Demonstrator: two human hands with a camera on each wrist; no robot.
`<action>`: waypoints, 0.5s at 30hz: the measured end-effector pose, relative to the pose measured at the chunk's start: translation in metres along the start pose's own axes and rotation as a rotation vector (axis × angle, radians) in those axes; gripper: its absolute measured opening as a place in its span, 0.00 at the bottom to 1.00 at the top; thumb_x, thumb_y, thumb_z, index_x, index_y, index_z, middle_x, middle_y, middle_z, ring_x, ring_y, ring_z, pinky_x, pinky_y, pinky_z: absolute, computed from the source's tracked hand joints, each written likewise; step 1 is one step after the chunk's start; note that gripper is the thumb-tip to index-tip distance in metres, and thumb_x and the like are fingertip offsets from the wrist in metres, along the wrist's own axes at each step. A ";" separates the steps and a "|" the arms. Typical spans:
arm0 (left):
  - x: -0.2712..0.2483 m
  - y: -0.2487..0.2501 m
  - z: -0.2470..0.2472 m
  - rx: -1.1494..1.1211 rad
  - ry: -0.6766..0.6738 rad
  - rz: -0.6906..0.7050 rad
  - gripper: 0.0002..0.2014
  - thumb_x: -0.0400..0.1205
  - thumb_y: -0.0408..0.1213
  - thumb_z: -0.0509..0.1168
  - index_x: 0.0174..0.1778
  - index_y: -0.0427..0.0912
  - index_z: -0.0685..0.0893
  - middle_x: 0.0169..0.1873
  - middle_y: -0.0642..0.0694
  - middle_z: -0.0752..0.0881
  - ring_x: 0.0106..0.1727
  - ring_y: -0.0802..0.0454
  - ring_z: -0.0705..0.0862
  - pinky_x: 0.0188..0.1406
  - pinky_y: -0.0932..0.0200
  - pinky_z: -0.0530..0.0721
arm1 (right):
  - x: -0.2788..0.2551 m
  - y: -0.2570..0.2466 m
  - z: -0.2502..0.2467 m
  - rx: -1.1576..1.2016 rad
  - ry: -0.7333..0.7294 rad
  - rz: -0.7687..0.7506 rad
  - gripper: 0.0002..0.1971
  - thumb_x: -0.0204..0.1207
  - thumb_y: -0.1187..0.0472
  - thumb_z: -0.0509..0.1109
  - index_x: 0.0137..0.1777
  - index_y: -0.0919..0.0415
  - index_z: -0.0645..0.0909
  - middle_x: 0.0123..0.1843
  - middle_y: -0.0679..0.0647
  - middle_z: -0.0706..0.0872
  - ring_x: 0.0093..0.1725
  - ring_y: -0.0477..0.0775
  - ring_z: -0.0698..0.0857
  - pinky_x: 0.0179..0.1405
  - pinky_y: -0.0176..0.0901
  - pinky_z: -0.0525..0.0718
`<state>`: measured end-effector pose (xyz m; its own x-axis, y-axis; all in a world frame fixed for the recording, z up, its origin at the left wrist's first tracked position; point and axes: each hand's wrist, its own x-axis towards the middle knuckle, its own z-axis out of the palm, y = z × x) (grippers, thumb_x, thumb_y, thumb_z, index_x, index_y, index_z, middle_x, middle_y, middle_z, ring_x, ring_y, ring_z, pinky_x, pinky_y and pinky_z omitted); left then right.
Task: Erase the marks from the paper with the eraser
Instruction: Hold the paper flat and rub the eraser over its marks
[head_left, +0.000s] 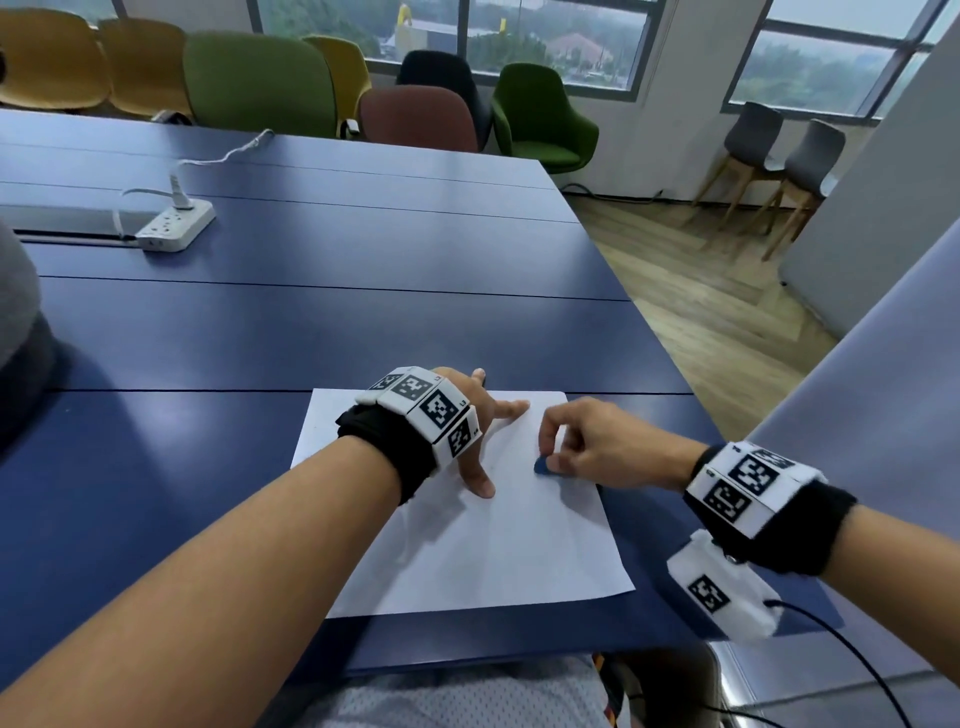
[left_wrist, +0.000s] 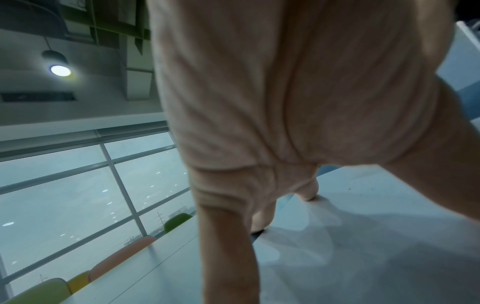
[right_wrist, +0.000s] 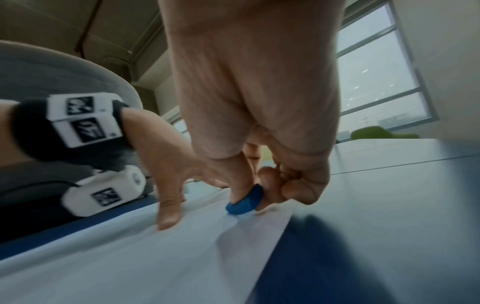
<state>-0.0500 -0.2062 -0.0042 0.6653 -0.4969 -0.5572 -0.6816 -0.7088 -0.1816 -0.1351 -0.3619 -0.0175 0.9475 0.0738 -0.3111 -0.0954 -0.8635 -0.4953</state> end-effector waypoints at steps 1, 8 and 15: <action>0.000 -0.001 0.000 -0.004 -0.001 0.000 0.59 0.64 0.69 0.74 0.80 0.74 0.37 0.85 0.45 0.37 0.82 0.37 0.63 0.72 0.42 0.71 | -0.004 -0.002 0.002 -0.012 -0.072 -0.016 0.03 0.74 0.59 0.73 0.42 0.52 0.81 0.27 0.43 0.78 0.25 0.40 0.75 0.25 0.27 0.71; -0.003 0.001 -0.001 0.004 0.007 -0.003 0.58 0.65 0.69 0.74 0.80 0.74 0.37 0.85 0.44 0.37 0.81 0.35 0.65 0.70 0.40 0.72 | 0.009 0.005 -0.009 -0.012 0.078 0.020 0.04 0.74 0.61 0.71 0.41 0.50 0.80 0.27 0.44 0.79 0.23 0.39 0.76 0.26 0.29 0.70; -0.004 0.001 0.000 0.005 0.013 -0.001 0.58 0.64 0.69 0.74 0.80 0.74 0.37 0.85 0.44 0.38 0.80 0.33 0.66 0.69 0.40 0.73 | 0.005 0.001 -0.011 -0.114 -0.066 -0.065 0.05 0.74 0.61 0.72 0.41 0.49 0.83 0.29 0.43 0.79 0.26 0.38 0.77 0.26 0.25 0.71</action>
<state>-0.0527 -0.2051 -0.0019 0.6696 -0.5028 -0.5467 -0.6825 -0.7068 -0.1859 -0.1270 -0.3682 -0.0103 0.9280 0.1612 -0.3360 0.0045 -0.9064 -0.4224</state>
